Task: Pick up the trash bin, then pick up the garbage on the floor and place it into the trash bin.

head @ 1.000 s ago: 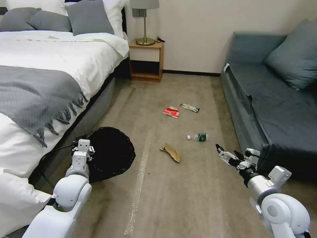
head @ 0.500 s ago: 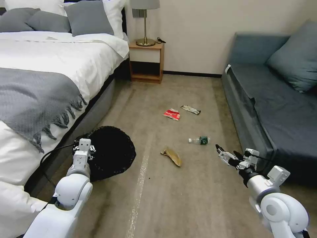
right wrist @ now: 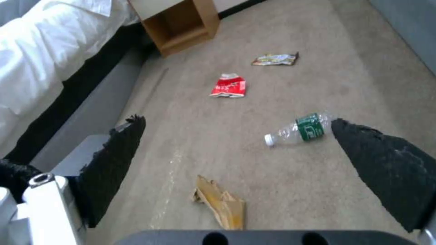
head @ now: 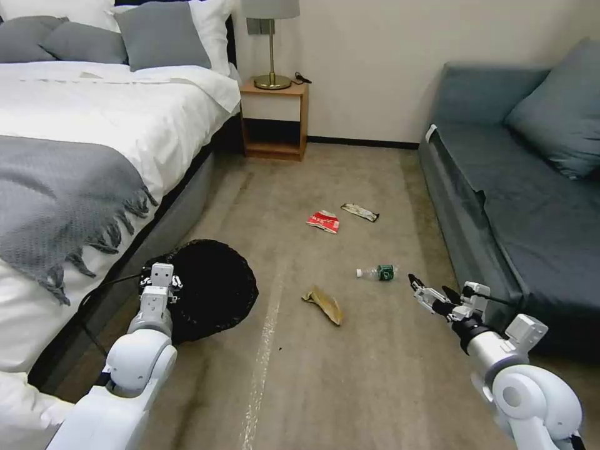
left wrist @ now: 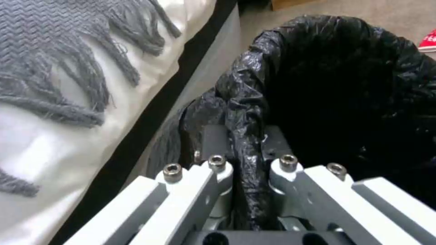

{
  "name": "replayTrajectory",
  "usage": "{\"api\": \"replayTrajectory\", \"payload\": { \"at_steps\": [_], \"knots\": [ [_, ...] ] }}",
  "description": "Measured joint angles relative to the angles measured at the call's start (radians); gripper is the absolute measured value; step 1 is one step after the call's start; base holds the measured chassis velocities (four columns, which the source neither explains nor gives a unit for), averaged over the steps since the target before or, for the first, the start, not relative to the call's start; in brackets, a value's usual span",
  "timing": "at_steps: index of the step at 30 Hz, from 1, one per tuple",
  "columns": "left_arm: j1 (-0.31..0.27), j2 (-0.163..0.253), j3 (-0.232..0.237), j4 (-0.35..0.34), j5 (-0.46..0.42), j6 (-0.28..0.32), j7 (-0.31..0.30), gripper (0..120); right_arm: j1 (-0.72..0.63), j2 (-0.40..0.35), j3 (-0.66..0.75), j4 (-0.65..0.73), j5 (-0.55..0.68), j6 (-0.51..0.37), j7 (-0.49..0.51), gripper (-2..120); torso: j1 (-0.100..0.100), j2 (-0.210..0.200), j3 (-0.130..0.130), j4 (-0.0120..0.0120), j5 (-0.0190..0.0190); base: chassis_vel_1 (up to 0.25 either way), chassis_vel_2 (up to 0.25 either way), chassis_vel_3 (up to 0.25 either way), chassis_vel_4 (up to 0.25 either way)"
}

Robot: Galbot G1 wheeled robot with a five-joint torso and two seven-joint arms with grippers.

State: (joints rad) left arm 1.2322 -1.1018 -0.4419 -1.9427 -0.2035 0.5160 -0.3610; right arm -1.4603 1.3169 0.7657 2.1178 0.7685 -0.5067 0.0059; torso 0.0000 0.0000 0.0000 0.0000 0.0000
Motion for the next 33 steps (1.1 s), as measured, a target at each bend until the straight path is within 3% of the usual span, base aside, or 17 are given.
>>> {"api": "replayTrajectory", "payload": {
  "at_steps": [33],
  "knots": [
    [-0.017, 0.002, 0.017, 0.031, 0.018, -0.027, 0.022, 4, -0.002, 0.01, 0.002, -0.013, -0.025, 0.007, -0.007, 100, 0.0, 0.0, 0.0, -0.0001, 0.0001, -0.063, 0.063, 0.067, -0.062]
  ]
}}
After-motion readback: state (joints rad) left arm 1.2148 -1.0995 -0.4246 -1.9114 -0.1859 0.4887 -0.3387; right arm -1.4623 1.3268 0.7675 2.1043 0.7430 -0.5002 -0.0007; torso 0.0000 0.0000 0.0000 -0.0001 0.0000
